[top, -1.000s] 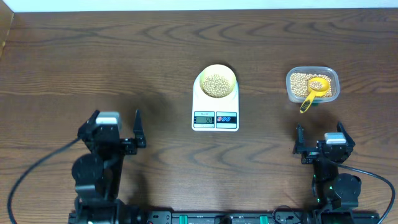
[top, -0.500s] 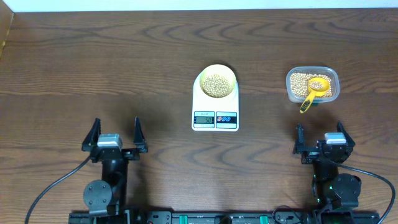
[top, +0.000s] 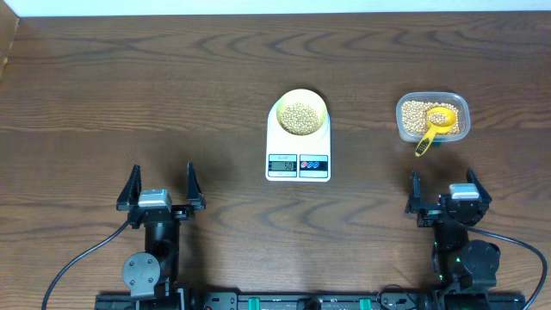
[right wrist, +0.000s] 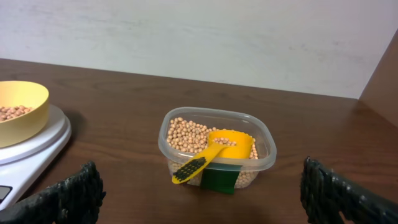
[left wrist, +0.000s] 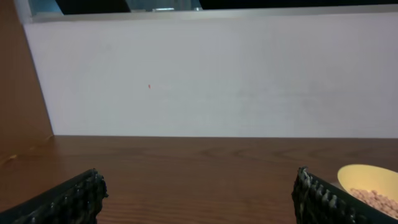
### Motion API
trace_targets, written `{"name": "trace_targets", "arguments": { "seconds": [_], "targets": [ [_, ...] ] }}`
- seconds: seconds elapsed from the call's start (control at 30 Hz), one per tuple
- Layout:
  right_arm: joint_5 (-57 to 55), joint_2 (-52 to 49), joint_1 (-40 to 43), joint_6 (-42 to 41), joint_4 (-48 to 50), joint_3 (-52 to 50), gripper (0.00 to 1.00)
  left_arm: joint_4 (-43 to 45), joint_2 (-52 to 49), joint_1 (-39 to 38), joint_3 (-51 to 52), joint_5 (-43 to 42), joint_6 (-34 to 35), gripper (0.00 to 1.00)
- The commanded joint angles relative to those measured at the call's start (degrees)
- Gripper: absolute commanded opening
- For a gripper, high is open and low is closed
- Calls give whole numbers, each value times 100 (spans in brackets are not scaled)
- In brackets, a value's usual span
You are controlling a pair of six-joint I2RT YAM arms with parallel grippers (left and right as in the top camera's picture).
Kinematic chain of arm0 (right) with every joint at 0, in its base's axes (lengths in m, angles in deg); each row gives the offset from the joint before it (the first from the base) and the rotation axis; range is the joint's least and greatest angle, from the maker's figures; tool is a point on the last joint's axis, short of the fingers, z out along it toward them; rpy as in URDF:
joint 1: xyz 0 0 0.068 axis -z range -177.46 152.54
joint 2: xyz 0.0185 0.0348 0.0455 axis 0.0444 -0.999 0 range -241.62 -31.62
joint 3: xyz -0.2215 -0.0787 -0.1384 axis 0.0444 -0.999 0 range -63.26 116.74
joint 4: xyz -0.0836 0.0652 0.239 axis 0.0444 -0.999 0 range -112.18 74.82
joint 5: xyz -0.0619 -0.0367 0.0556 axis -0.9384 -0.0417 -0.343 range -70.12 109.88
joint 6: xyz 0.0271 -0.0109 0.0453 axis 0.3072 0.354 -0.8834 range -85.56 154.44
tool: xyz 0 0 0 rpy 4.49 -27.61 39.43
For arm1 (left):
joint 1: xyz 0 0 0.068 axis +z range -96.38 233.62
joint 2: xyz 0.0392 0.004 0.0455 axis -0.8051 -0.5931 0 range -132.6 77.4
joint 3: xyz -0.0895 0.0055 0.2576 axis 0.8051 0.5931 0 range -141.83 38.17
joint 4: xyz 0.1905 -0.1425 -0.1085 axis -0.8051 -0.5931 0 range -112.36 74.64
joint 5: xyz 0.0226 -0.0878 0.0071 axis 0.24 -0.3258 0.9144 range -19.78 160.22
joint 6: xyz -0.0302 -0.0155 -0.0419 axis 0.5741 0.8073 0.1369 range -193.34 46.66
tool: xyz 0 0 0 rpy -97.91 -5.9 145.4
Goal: Scoop item into bowl and weigh 50g on scale
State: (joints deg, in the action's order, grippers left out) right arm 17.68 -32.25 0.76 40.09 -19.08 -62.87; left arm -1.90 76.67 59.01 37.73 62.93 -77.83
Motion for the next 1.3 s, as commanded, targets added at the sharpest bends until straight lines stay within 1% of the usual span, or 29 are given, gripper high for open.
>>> {"name": "trace_targets", "arguments": {
  "seconds": [0.0,0.07,0.53,0.63,0.73,0.8,1.07,1.1,1.27],
  "targets": [
    [-44,33,-31,-44,-20,-9,99,2,66,39,22,92,0,98],
    [-44,33,-31,-44,-20,-7,99,-83,68,39,22,94,-26,98],
    [-44,33,-31,-44,-22,-9,99,-1526,68,26,22,87,-55,98],
    [-44,33,-31,-44,-20,-9,99,-1679,68,22,22,103,345,98],
    [-44,33,-31,-44,-20,-9,99,-1681,68,22,22,492,1075,98],
    [-44,33,-31,-44,-20,-9,99,-1681,68,22,22,669,1338,98],
    [-44,33,-31,-44,-20,-9,99,-1749,68,22,22,673,1320,98],
    [-44,33,-31,-44,-22,-9,99,-1751,68,20,24,671,1204,98],
    [-44,33,-31,-44,-20,-9,99,-1751,68,-101,24,645,125,98]
  ]
}}
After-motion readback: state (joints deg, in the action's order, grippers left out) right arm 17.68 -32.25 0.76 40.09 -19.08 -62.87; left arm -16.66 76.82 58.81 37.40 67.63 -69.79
